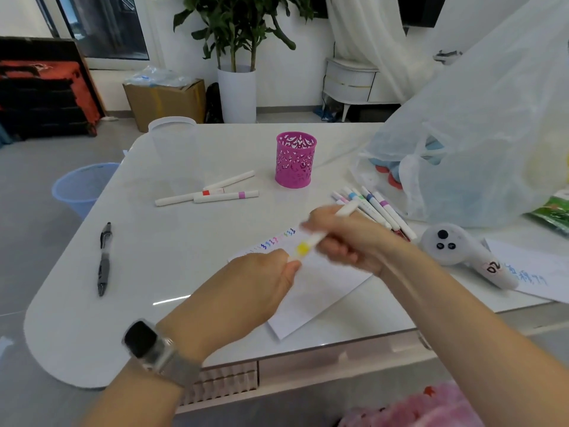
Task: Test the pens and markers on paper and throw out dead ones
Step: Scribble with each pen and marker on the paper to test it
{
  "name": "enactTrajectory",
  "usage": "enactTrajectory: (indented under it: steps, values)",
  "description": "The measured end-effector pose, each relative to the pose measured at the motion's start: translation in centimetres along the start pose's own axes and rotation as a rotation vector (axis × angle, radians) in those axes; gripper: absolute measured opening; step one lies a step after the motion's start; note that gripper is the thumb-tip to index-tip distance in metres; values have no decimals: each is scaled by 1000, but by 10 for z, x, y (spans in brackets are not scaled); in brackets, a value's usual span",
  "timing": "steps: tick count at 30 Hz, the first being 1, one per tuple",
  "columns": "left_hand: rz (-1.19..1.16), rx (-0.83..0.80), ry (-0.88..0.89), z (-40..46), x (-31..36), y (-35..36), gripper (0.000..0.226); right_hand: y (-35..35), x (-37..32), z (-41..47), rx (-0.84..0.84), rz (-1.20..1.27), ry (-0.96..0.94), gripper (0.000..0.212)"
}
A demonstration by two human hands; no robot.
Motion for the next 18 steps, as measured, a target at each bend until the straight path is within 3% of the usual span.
enactTrajectory:
  steps: [2, 5, 8, 11, 14, 18]
  values:
    - [-207, 96, -83, -14, -25, -28, 31, -68, -11, 3, 221, 185, 17, 50]
    - [-213, 259, -247, -36, -72, -67, 43, -128, 2, -5, 415, 375, 12, 38]
    - [-119, 200, -314, -25, -68, -50, 46, -104, 25, 5, 420, 385, 58, 21]
    - [98, 96, -288, -5, -38, -14, 42, -63, 20, 19, 295, 443, 38, 17]
    - [238, 31, -183, 4, -21, 19, 31, -40, 19, 21, 232, 265, -74, 11]
    - [303, -82, -102, 0, -14, 51, 27, -35, 18, 27, 321, -29, -231, 12]
Point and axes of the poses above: each hand's wrist, its own z-axis towards the middle knuckle, its own y-axis out of the palm, x = y × z, the point moved 10 cm from there along z, towards the middle knuckle, and after that the axes turned 12 degrees about x, right-handed, at the moved point
